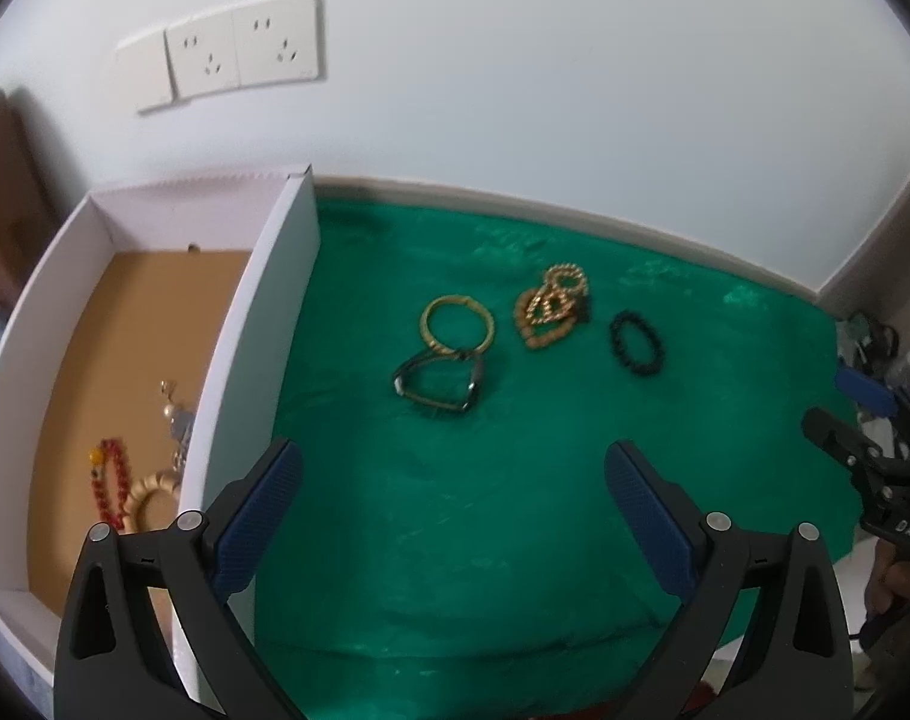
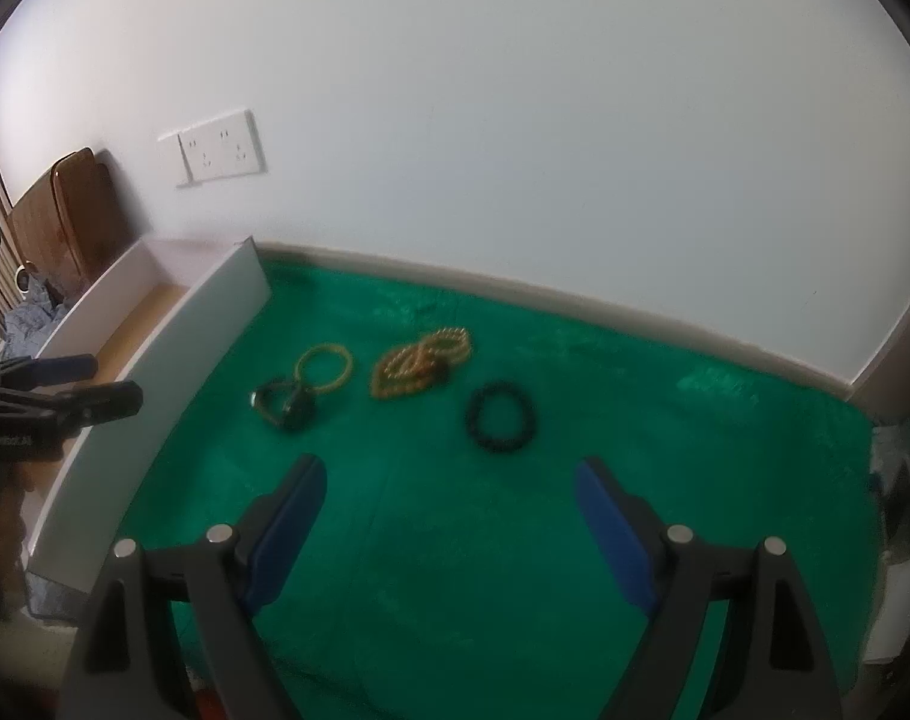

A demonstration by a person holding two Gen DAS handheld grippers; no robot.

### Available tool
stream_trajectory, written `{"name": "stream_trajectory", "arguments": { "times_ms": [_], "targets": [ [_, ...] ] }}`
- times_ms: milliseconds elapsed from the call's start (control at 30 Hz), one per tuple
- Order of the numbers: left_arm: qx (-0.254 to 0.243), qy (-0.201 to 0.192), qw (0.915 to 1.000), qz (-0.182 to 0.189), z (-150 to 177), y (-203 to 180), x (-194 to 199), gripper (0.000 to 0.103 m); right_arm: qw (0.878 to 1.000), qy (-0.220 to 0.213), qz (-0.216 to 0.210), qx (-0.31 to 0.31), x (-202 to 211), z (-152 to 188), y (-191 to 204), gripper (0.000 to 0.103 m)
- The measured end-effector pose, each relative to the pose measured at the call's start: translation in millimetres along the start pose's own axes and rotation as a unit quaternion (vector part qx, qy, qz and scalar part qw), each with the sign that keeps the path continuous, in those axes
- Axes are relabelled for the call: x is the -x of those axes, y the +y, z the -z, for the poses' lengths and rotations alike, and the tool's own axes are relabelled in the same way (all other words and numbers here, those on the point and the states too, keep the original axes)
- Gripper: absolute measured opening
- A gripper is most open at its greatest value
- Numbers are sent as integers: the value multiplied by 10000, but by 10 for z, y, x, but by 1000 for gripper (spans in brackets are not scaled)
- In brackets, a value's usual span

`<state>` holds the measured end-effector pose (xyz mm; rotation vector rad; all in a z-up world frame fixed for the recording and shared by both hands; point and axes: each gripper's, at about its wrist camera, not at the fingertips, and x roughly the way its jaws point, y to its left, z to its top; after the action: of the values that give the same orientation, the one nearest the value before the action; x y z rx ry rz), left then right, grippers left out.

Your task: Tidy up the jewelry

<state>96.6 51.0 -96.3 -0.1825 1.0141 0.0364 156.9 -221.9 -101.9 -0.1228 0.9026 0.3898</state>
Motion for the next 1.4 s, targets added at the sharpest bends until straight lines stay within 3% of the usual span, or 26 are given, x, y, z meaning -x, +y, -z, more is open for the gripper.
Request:
{"name": "stream_trajectory", "arguments": {
  "times_ms": [333, 533, 633, 767, 867, 1067, 1267, 1333, 1400],
  "targets": [
    [-398, 290, 9988, -8, -73, -165, -334, 100, 9992, 331, -225, -7, -138, 81, -36, 86],
    [-316, 603, 9977, -28, -180, -77, -715, 100, 9986, 475, -202, -106, -175, 126, -122, 86],
    [-411, 674, 9968, -128, -194, -110, -853, 89, 9981, 573, -195, -137, -209, 147, -145, 86],
    [-530, 742, 9955, 267, -155, -212, -1015, 86, 9973, 677, -213, -164, -244, 171, -154, 86],
    [-590, 834, 9942, 321, -146, -281, -1192, 79, 9969, 714, -250, -203, -261, 179, -157, 86],
    [-759, 987, 9921, 133, -162, -422, -1592, 71, 9948, 766, -356, -574, -349, 195, -341, 86],
    [-792, 1124, 9905, -76, -135, -414, -1871, 46, 9902, 797, -350, -1091, -447, 270, -647, 86],
    [-781, 1182, 9899, -106, -121, -399, -1914, 23, 9898, 794, -297, -1144, -467, 286, -709, 86],
    [-834, 1185, 9892, -200, -105, -392, -1941, 10, 9900, 774, -267, -1147, -499, 289, -750, 86]
  ]
}}
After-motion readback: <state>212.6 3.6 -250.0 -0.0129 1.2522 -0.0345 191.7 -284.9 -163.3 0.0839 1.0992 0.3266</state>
